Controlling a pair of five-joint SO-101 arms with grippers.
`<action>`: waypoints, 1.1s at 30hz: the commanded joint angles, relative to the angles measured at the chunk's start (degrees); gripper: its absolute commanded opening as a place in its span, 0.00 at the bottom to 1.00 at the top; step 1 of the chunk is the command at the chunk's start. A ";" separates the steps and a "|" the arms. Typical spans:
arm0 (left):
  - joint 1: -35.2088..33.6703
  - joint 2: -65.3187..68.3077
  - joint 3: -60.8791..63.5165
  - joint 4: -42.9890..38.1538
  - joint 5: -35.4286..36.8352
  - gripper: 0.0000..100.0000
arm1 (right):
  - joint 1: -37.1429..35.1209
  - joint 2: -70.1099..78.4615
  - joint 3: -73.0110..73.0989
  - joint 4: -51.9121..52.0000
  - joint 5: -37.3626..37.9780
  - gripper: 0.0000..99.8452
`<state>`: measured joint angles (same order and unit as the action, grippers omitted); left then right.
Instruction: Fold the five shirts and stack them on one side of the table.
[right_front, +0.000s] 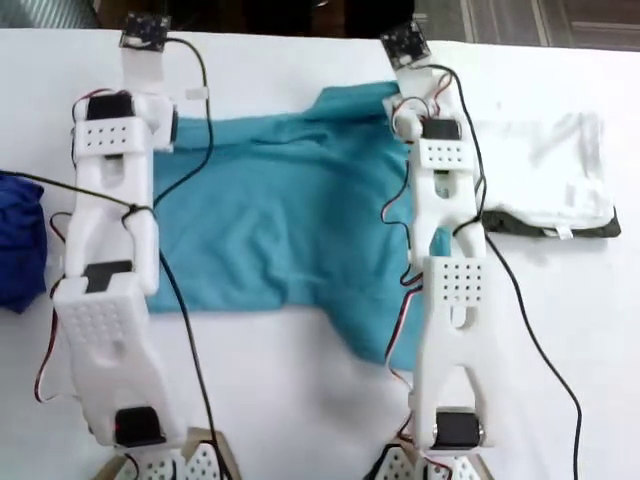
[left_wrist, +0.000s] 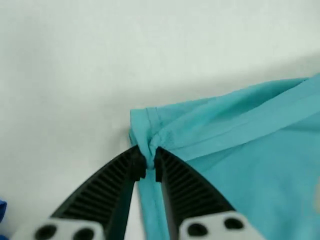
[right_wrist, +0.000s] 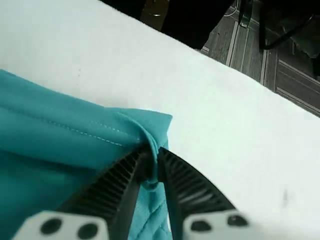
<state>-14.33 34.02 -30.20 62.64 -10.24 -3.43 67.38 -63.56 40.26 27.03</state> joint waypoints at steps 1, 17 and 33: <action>0.26 -0.53 0.22 -1.05 0.35 0.03 | 0.48 -0.75 -4.84 2.33 0.44 0.02; 0.18 -1.23 -9.27 20.13 -4.57 0.03 | 0.31 -0.75 -25.76 37.67 0.26 0.02; -0.09 -1.32 -17.98 39.65 -9.23 0.03 | 0.13 -5.76 -32.18 60.88 0.18 0.02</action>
<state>-14.33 34.20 -47.16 101.05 -19.21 -3.43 67.56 -93.27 98.46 27.12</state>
